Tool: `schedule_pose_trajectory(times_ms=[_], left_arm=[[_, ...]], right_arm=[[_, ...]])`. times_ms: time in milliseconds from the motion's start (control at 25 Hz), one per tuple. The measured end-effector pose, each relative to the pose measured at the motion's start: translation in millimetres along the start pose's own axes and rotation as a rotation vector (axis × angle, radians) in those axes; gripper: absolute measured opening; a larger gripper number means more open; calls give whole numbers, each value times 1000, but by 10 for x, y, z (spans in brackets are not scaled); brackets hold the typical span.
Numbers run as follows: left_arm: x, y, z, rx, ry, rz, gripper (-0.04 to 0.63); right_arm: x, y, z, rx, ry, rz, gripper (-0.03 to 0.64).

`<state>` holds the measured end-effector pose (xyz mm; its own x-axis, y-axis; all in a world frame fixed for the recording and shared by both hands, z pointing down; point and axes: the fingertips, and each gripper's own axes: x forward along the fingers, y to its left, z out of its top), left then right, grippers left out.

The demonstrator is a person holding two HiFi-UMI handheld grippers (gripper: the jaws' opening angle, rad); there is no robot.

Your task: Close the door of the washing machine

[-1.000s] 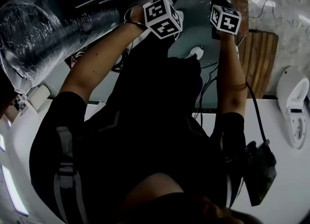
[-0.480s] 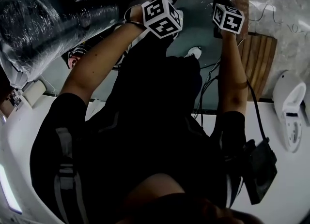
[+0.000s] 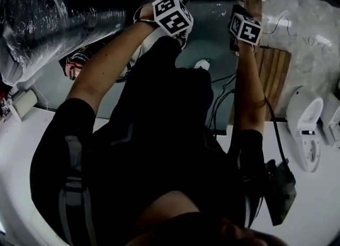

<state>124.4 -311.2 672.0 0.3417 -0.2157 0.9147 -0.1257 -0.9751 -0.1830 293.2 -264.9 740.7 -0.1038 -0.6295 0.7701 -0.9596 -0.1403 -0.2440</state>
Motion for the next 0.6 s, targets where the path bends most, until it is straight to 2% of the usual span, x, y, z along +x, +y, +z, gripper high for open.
schedule_pose_trajectory(times_ms=[80,240,480,600], left_arm=[[-96,-2,-40,-40,-5,7,123],[-351,-78,-97,-158,-23,37,121],[-977,-94,76,-261,-144,135,97],[-1307,-147,99,-304,-203,184,74]], right_arm=[[-206,-35,55,12,-27,-31,6],[-624,7,125,-98,-44,-29,6],[-1306,88,347,-166,-137,-22,6],[-1660,228,435,-206,-174,33,6]])
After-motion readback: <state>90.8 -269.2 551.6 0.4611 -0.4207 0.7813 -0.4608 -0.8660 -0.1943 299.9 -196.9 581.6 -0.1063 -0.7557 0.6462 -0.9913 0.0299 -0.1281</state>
